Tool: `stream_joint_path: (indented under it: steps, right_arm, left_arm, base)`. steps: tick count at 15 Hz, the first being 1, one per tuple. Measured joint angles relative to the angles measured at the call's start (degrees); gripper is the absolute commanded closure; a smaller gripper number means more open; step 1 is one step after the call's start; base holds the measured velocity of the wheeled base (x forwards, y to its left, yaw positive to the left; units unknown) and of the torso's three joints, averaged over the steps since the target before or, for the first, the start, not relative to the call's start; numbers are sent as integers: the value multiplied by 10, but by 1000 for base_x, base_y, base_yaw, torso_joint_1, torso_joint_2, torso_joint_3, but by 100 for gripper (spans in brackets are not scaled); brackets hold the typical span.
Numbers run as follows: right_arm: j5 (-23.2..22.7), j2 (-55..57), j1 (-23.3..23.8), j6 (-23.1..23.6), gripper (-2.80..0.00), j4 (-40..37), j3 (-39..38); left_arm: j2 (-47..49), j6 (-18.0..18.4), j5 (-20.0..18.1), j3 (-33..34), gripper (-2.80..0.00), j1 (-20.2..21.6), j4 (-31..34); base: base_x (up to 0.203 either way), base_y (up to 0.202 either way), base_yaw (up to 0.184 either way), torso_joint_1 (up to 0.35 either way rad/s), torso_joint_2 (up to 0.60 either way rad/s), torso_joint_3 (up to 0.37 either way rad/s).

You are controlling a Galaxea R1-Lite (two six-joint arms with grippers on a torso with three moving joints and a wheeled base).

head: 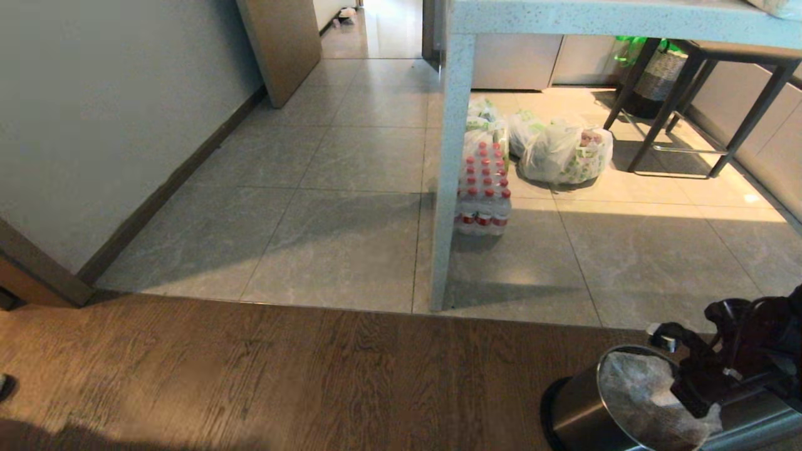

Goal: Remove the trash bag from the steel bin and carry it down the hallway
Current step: Pick up the trash bag

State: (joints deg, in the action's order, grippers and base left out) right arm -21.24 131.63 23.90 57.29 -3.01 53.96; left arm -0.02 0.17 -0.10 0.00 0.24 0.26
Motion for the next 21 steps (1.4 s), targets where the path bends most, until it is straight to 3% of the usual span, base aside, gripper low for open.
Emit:
stream_joint_path:
  steps: [2,8,17,21]
  right_arm:
    - [-1,-18,-5,-27,0,-6,-8]
    - [-2,-130,-21,-171,0,-6,-45]
    - [-1,-391,14,-273,0,-3,-132]
    - [4,-530,17,-360,0,-1,-165]
  left_arm:
    - [0,0,0,0,0,0,0]
    - [0,0,0,0,0,0,0]
    - [0,0,0,0,0,0,0]
    - [0,0,0,0,0,0,0]
  base:
    - [0,0,0,0,0,0]
    - [0,0,0,0,0,0]
    - [0,0,0,0,0,0]
    - [0,0,0,0,0,0]
